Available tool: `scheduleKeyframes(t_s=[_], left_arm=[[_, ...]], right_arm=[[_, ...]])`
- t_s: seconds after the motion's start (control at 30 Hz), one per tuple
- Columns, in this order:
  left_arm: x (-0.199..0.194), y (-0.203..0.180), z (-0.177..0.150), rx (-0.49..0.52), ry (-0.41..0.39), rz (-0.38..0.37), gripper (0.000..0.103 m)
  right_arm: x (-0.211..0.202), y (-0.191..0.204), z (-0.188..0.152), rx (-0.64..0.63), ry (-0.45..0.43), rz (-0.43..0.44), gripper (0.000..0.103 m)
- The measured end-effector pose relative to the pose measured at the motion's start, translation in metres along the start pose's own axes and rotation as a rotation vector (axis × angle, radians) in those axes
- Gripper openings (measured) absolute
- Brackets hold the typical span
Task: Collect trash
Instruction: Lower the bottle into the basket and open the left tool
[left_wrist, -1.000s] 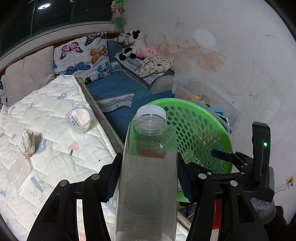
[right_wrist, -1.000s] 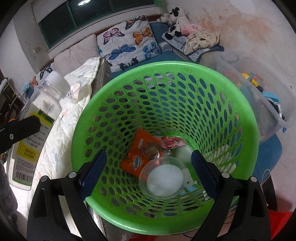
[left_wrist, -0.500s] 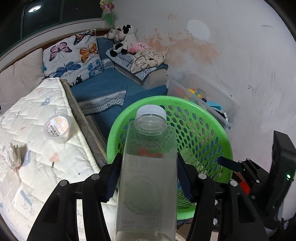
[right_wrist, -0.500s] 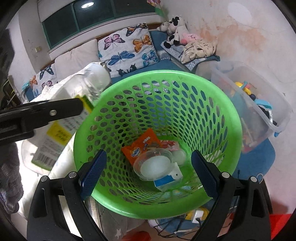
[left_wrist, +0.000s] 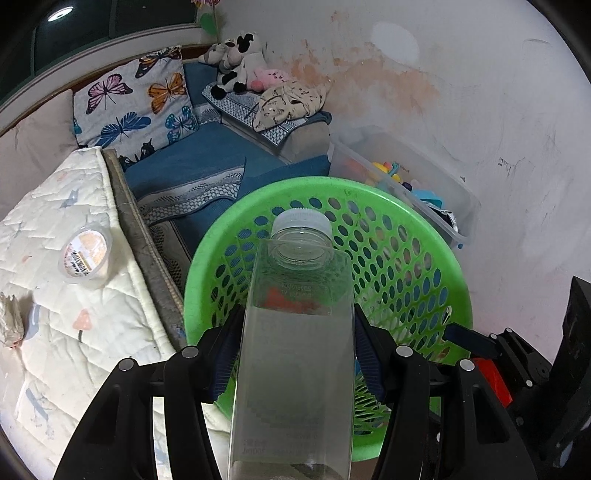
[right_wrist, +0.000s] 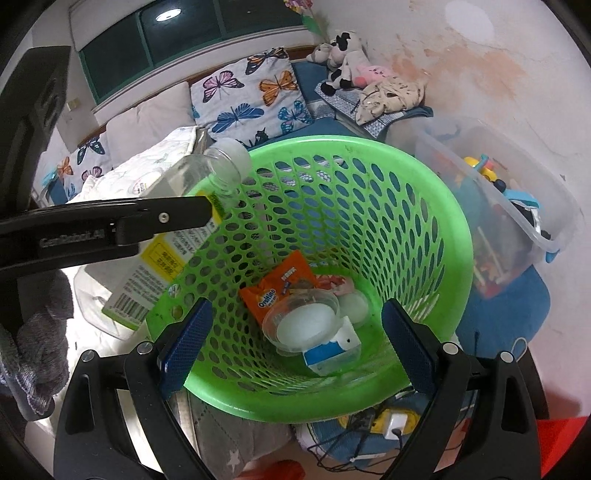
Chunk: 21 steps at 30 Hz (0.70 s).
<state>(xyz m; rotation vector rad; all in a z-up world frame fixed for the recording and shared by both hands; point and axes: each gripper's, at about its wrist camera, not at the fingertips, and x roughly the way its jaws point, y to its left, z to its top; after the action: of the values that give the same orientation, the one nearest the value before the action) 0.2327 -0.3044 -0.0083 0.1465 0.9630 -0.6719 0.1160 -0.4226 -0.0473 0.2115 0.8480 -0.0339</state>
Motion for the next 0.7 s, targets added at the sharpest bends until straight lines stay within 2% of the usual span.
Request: scheduleKeyframes(t_s=[0.5, 0.7], left_arm=[[0.012, -0.004, 0.002, 0.0, 0.027, -0.011, 0.055], [0.008, -0.005, 0.0, 0.003, 0.012, -0.026, 0.057]], right_arm=[[-0.001, -0.004, -0.003, 0.007, 0.004, -0.004, 0.092], [-0.001, -0.004, -0.003, 0.007, 0.003, -0.004, 0.092]])
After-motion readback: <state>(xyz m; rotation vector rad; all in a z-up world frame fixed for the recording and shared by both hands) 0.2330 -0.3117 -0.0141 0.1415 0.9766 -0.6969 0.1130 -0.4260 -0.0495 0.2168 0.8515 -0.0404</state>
